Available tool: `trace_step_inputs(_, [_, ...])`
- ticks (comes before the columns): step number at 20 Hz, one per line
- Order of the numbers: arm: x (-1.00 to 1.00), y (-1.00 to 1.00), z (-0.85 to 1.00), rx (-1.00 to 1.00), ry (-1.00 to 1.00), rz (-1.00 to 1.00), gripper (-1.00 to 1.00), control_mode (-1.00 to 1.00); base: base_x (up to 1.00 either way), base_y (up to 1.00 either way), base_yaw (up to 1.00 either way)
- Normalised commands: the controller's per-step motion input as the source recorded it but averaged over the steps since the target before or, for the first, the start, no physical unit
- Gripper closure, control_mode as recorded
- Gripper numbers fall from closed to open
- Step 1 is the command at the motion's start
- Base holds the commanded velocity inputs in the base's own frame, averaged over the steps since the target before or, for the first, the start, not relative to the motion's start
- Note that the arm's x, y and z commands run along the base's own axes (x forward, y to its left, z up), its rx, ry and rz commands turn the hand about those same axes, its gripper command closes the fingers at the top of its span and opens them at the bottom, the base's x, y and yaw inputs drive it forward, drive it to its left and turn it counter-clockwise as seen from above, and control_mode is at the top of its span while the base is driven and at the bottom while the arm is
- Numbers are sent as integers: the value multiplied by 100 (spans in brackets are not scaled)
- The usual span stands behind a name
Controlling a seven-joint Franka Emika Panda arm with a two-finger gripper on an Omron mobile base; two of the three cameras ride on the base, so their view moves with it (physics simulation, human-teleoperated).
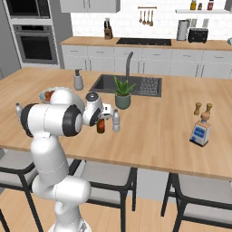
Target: Move the plastic bottles in the middle to the plastics group, and the glass bottles in the middle to the glass group.
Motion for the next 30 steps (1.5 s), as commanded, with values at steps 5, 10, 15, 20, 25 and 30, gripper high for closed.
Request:
trace_step_inputs(5, [0,0,0,0,0,0,100,-100,0,0,0])
trace_step_inputs(10, [-2,0,0,0,0,0,100,-100,0,0,0])
trace_step_inputs(15, [-39,0,16,0,0,0,100,-100,0,0,0])
trace_step_inputs(20, [-87,-4,38,0,2,0,100,-100,0,0,0])
trace_step_inputs(25, [-54,-31,37,0,3,-2,100,-100,0,0,0])
trace_step_inputs(30, [-24,-76,33,0,1,-6,100,-100,0,0,0])
